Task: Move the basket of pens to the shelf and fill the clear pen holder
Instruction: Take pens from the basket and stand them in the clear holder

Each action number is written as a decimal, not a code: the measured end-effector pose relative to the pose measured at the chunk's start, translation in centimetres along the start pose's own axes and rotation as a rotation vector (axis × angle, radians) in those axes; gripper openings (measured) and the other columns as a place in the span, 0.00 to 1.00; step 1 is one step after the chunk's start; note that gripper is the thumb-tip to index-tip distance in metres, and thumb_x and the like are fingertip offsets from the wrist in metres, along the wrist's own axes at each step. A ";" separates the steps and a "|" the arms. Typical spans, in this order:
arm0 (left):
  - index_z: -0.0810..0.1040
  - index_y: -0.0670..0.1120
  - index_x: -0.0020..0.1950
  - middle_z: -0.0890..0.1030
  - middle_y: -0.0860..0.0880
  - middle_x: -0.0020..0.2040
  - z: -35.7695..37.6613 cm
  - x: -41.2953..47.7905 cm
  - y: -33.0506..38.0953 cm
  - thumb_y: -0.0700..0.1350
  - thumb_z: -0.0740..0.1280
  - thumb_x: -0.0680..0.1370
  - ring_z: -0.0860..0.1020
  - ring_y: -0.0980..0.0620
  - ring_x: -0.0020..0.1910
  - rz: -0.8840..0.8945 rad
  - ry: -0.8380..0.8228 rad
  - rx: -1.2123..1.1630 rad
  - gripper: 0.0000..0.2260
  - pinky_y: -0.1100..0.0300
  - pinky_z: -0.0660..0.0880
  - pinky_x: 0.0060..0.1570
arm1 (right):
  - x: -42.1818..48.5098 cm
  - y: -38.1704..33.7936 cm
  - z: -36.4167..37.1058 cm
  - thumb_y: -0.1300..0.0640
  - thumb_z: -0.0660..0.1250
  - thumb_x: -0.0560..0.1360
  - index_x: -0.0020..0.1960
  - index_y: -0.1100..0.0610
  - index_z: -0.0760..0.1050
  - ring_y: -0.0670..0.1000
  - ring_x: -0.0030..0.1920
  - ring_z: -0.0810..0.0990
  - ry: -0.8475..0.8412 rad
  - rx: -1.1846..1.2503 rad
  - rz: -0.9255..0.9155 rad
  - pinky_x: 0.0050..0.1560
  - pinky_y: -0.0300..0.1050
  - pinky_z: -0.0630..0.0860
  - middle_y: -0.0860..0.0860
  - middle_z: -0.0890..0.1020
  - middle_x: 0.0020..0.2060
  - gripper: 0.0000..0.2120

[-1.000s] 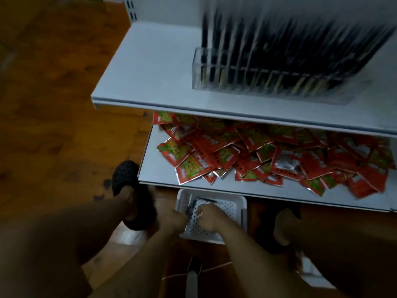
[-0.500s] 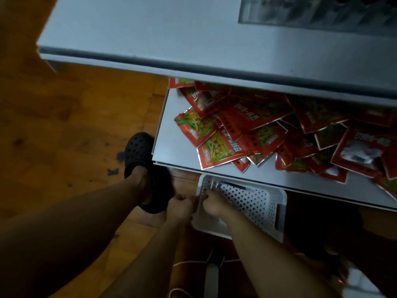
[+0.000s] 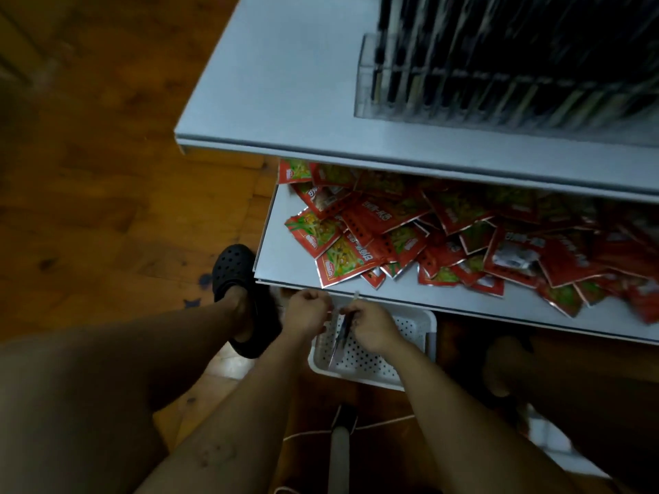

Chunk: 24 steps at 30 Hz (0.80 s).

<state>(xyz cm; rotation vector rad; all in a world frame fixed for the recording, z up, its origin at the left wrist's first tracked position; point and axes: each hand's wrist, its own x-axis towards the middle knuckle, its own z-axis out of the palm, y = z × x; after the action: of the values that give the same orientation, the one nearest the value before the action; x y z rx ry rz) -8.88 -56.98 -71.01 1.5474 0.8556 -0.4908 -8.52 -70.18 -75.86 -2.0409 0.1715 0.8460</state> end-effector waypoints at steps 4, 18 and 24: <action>0.75 0.44 0.45 0.79 0.43 0.42 -0.5 -3.4 3.3 0.41 0.64 0.78 0.76 0.48 0.37 0.121 -0.038 0.061 0.02 0.58 0.70 0.36 | -4.2 -1.6 -3.1 0.72 0.64 0.73 0.45 0.54 0.77 0.52 0.45 0.77 0.065 0.061 -0.101 0.47 0.44 0.76 0.47 0.78 0.40 0.14; 0.78 0.48 0.46 0.81 0.49 0.41 0.1 -14.6 14.7 0.47 0.66 0.78 0.77 0.52 0.38 0.659 -0.025 0.314 0.04 0.60 0.72 0.36 | -18.9 -14.3 -17.2 0.56 0.70 0.76 0.61 0.50 0.74 0.44 0.34 0.76 0.488 -0.168 -0.442 0.38 0.40 0.73 0.46 0.78 0.36 0.15; 0.78 0.49 0.50 0.81 0.50 0.46 -0.3 -15.6 19.7 0.50 0.66 0.77 0.79 0.49 0.45 0.783 0.087 0.339 0.06 0.54 0.77 0.45 | -19.9 -17.0 -21.6 0.65 0.71 0.73 0.75 0.41 0.50 0.50 0.43 0.82 0.714 0.117 -0.572 0.47 0.48 0.82 0.53 0.80 0.47 0.43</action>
<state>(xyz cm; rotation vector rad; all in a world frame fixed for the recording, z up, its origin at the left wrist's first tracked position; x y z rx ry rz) -4.01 -60.17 -46.53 2.0694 0.1765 0.0121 -5.66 -80.90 -43.76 -2.0396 0.0189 -0.2526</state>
